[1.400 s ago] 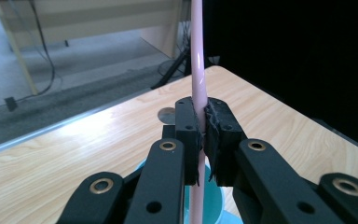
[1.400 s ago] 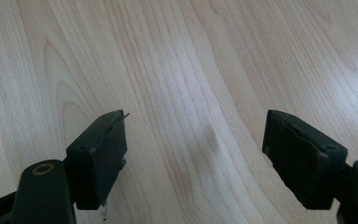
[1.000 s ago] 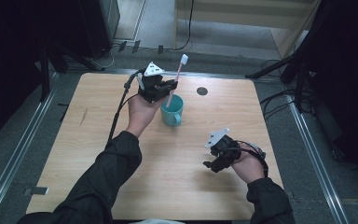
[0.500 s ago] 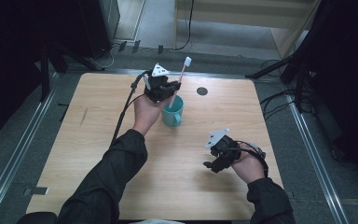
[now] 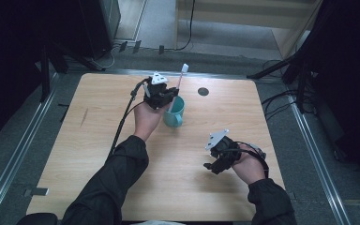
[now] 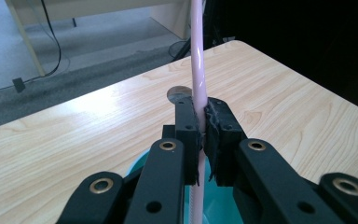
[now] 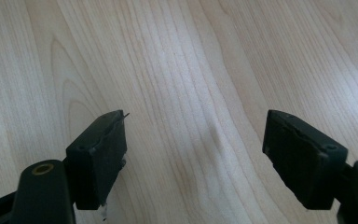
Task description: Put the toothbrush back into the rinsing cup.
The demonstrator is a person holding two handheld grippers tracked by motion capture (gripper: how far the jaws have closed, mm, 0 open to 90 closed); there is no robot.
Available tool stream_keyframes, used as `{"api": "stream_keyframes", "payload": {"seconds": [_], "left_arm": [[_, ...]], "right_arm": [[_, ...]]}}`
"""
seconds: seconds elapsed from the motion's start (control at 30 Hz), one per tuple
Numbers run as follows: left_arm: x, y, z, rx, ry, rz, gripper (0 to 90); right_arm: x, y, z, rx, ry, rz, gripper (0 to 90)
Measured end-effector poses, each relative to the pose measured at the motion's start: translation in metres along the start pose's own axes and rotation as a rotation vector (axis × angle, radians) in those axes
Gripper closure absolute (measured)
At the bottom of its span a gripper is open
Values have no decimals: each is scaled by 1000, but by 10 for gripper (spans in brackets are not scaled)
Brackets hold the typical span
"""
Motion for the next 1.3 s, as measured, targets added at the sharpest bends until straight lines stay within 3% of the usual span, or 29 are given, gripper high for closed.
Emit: {"api": "stream_keyframes", "payload": {"seconds": [0.57,0.87,1.3], "left_arm": [[11,2,26,60,-28,-17,841],[13,4,34,107,-24,-27,840],[19,9,40,150,-53,-47,837]], "right_arm": [[2,3,0,9,-11,-15,216],[2,4,0,16,-12,-17,216],[3,4,0,18,-16,-22,216]]}}
Point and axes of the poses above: each handheld gripper's, and its own axes: y roughly forward along the jaws, z roughly out of its underside, x roughly to its left, the point moved 8 cm from there along y, roughly forward along the jaws, and after that the axes turned 15 degrees about -y, right-handed, at the moved point
